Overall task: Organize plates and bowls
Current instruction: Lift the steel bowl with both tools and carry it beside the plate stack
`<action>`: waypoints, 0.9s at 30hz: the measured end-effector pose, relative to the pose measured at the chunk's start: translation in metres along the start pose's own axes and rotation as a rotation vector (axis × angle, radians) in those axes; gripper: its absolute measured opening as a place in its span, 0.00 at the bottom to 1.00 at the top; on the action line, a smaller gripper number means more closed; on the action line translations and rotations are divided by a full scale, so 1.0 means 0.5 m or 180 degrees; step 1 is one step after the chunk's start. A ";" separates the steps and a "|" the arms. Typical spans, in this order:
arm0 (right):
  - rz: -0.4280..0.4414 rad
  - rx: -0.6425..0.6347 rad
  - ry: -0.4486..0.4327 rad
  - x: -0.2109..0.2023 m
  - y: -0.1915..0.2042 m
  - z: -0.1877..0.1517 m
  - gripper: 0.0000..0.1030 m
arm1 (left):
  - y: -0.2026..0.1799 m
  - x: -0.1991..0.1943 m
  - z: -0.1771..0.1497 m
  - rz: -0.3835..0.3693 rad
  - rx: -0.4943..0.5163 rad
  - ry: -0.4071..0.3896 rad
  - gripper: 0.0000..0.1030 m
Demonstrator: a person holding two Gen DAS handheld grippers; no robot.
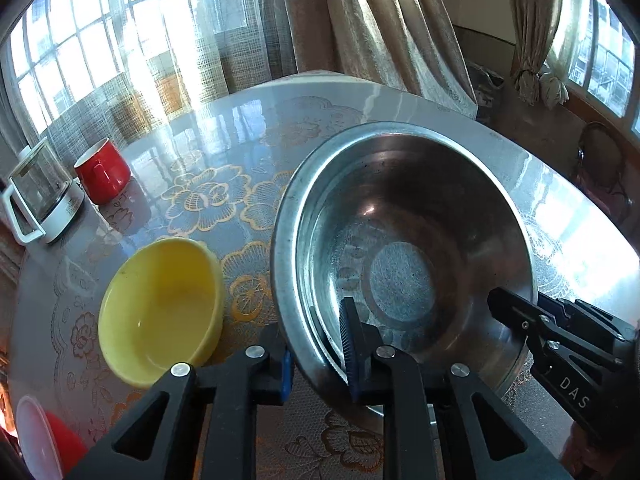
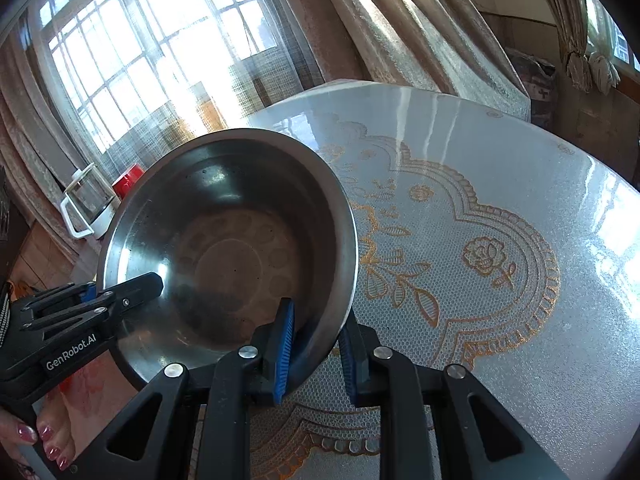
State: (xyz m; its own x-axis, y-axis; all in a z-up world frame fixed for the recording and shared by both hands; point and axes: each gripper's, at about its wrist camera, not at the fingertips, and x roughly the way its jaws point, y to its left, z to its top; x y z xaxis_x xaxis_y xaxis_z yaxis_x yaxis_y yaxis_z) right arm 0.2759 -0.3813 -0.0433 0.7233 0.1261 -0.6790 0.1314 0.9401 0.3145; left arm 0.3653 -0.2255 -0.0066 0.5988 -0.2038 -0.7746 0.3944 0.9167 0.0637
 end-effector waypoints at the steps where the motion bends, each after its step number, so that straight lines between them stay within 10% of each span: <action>1: -0.0001 -0.0003 0.0000 0.000 0.000 0.000 0.20 | 0.001 -0.002 -0.002 -0.0018 -0.0001 -0.0006 0.20; 27: 0.0166 -0.0090 -0.0204 -0.119 0.029 -0.052 0.18 | 0.028 -0.154 -0.095 -0.0356 -0.0235 -0.0052 0.22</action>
State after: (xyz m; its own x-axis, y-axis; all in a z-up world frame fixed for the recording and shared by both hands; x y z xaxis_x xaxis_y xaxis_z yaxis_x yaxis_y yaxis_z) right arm 0.2171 -0.3670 -0.0158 0.7706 0.1555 -0.6180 0.0738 0.9415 0.3288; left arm 0.2914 -0.1807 0.0242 0.5655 -0.3113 -0.7638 0.4074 0.9106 -0.0695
